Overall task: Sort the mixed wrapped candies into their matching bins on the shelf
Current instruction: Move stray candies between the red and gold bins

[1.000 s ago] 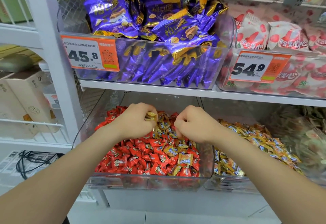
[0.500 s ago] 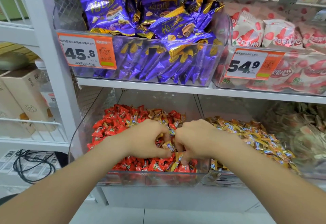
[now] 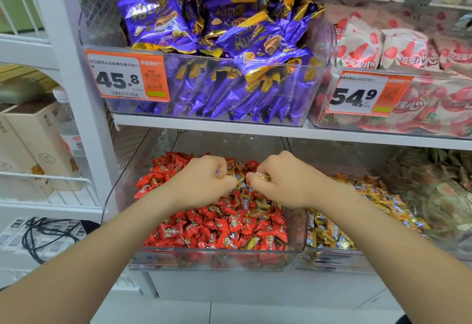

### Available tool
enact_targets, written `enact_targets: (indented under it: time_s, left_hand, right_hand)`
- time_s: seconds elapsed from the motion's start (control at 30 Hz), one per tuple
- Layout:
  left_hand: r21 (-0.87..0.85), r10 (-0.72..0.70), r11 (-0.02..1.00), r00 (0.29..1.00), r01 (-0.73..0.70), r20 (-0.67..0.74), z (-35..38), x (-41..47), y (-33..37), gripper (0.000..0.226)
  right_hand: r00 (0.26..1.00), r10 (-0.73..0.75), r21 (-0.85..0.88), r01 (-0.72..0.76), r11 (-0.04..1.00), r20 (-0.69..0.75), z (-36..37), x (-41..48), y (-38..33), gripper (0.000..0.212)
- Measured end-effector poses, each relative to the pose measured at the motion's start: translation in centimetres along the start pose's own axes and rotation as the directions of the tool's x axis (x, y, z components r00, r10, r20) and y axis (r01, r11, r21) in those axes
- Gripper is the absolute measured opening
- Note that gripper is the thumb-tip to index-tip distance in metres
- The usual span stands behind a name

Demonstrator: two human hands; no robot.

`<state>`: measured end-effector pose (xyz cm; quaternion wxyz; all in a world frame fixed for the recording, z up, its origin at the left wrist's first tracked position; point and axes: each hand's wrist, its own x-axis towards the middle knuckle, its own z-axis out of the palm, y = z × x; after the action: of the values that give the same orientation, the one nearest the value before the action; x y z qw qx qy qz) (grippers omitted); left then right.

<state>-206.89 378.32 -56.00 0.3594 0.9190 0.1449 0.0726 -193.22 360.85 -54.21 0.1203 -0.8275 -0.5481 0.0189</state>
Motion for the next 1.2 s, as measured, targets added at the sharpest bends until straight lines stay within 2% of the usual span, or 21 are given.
enact_targets:
  time_s: [0.07,0.13,0.17,0.2,0.3,0.33,0.4,0.43,0.5,0.57,0.7,0.83,0.93,0.97,1.1,1.2]
  left_hand:
    - [-0.041,-0.026,0.999,1.0,0.026,-0.004,-0.3,-0.1,-0.2,0.023]
    - [-0.098,-0.046,0.994,0.998,0.041,-0.048,-0.5,-0.1,-0.3,0.014]
    - [-0.14,-0.057,0.989,0.996,0.047,-0.068,-0.5,-0.1,-0.2,0.012]
    - [-0.173,-0.063,0.984,0.995,0.048,-0.081,-0.5,-0.1,-0.1,0.018]
    - [-0.19,-0.066,0.98,0.998,0.06,-0.022,-0.1,0.2,0.1,0.036]
    - [-0.151,-0.056,0.987,0.998,0.057,0.008,0.2,0.2,0.2,0.035]
    - [-0.038,-0.016,0.999,0.999,0.017,0.039,1.0,0.3,0.3,0.031]
    - [0.015,0.02,1.0,0.999,-0.021,0.037,1.4,0.4,0.3,0.031]
    - [0.091,0.11,0.99,0.994,-0.111,0.02,2.1,0.8,0.0,0.03]
    - [0.174,0.188,0.966,0.981,-0.193,0.046,2.6,1.4,-0.5,0.027]
    - [0.331,0.202,0.916,0.974,-0.226,0.106,3.2,2.2,-1.1,0.02]
    - [0.36,0.197,0.896,0.959,-0.261,0.205,3.1,2.1,-0.5,0.02]
    - [0.345,0.164,0.911,0.967,-0.225,0.196,3.1,2.2,-0.6,0.008]
    - [0.353,0.161,0.909,0.968,-0.221,0.193,3.2,2.1,-0.5,0.01]
    - [0.462,0.133,0.866,0.978,-0.192,0.158,3.8,1.7,-0.4,0.046]
    - [0.517,0.111,0.843,0.988,-0.151,0.107,4.8,1.7,-0.1,0.045]
  right_hand:
    - [1.0,-0.024,-0.097,0.025,0.995,0.011,0.3,0.0,0.3,0.051]
    - [0.997,-0.021,-0.204,0.037,0.978,0.081,0.3,-0.2,0.0,0.025]
    - [0.994,-0.009,-0.259,0.037,0.965,0.112,0.3,-0.2,-0.3,0.031]
    - [0.991,-0.024,-0.286,0.06,0.956,0.128,0.2,-0.2,-0.6,0.037]
    - [0.982,-0.05,-0.412,0.123,0.903,0.184,0.1,0.3,-1.0,0.024]
    - [0.974,-0.036,-0.437,0.134,0.889,0.226,0.0,0.4,-0.9,0.032]
    - [0.935,0.033,-0.504,0.16,0.849,0.352,0.1,0.6,-0.9,0.06]
    - [0.917,0.053,-0.542,0.186,0.819,0.395,0.3,0.8,-1.0,0.067]
    - [0.901,0.056,-0.555,0.215,0.803,0.43,0.7,1.1,-1.1,0.064]
    - [0.914,0.042,-0.496,0.18,0.85,0.404,0.9,1.3,-0.8,0.056]
    - [0.947,-0.001,-0.351,0.121,0.929,0.322,0.7,1.1,0.1,0.036]
    - [0.987,-0.076,-0.031,0.081,0.996,0.139,-0.1,0.2,0.3,0.041]
    - [0.995,-0.073,0.079,0.068,0.995,0.064,-0.2,-0.2,0.0,0.038]
    - [0.996,-0.06,0.104,0.054,0.993,0.061,-0.3,-0.2,-0.1,0.038]
    - [0.999,-0.007,0.164,0.002,0.987,0.034,-0.3,-0.1,-0.3,0.038]
    - [0.997,0.044,0.139,-0.034,0.99,-0.07,0.3,-0.1,-0.6,0.042]
